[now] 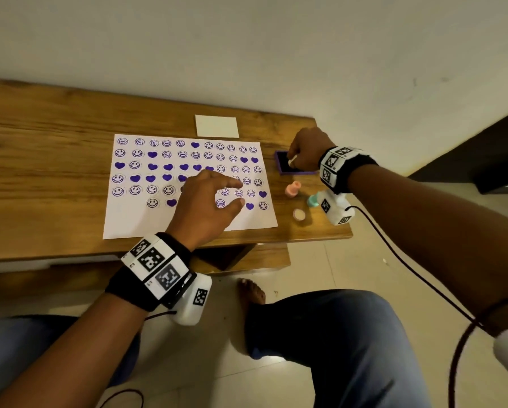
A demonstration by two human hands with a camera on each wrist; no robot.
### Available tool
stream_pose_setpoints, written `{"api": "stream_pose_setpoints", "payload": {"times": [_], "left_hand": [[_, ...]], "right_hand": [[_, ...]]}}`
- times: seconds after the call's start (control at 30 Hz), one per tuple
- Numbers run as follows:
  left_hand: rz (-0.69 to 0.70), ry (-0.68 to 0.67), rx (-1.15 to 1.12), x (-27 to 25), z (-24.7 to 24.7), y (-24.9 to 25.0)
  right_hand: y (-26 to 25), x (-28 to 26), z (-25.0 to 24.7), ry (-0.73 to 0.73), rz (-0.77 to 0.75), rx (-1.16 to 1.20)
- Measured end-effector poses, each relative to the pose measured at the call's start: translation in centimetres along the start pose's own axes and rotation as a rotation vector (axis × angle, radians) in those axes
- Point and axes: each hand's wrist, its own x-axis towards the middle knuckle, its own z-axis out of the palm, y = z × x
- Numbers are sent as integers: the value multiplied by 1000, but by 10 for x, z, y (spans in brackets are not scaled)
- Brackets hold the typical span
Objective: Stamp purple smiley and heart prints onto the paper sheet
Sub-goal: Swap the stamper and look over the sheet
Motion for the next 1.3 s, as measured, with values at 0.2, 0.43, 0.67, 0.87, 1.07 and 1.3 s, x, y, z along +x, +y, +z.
{"api": "stream_pose_setpoints", "payload": {"times": [0.2, 0.43, 0.67, 0.87, 1.07, 1.3], "left_hand": [[20, 6, 197, -11, -25, -4], [-80, 6, 426, -15, -86, -34], [-161, -142, 648, -13, -108, -69], [-224, -239, 810, -21, -96, -63], [-203, -240, 834, -26, -84, -51], [-202, -152, 666, -28, -92, -45]], "right_hand": [[2, -10, -11, 121, 78, 185], [-43, -103, -15, 178, 103, 1685], [-98, -162, 33, -297, 59, 2581], [-126, -165, 40, -364, 27, 2723], [-134, -162, 33, -352, -11, 2727], [-133, -166, 37, -238, 51, 2490]]}}
